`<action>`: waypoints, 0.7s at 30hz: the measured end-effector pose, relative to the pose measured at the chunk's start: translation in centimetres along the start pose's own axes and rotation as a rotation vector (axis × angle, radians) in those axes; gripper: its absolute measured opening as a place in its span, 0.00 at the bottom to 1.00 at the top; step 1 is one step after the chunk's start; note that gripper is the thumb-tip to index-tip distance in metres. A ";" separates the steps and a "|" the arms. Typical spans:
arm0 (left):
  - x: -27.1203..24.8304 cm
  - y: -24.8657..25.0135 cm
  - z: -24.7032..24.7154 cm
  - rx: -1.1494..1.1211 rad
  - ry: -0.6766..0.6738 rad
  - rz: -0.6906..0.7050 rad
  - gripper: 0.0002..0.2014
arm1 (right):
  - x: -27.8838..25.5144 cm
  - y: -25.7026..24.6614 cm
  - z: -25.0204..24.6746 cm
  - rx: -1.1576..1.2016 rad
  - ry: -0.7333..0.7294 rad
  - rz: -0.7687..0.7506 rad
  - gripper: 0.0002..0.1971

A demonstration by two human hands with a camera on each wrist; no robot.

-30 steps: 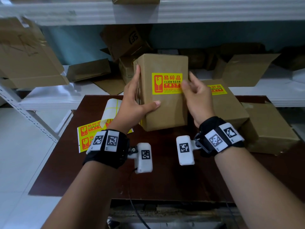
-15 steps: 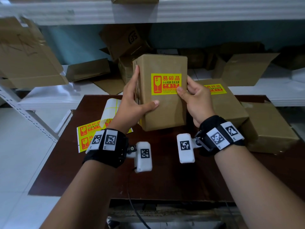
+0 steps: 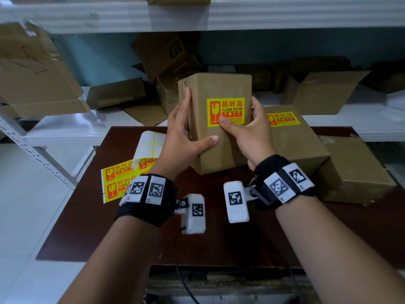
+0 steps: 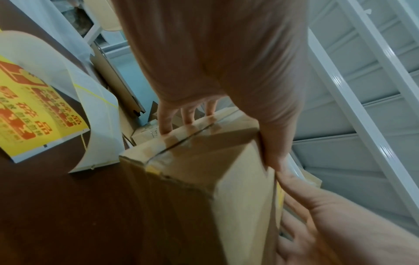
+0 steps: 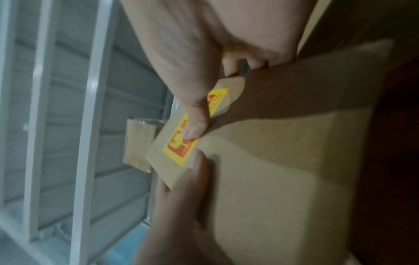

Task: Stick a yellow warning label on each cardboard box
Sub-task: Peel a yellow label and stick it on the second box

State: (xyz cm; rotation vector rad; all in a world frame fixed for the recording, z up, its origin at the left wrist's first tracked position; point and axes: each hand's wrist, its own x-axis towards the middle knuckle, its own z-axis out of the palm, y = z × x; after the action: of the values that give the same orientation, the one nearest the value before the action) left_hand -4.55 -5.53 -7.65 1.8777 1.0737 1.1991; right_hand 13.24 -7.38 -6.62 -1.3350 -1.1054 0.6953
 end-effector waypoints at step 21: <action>1.0 -1.3 0.1 -0.409 0.177 -0.541 0.29 | 2.3 -0.6 -7.2 -0.257 0.113 0.085 0.18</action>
State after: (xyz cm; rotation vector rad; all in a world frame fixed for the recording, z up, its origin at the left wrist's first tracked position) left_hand -4.55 -4.06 -8.40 1.0938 1.2183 1.1608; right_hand 20.56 -8.30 -4.72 -1.6274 -1.0773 0.5441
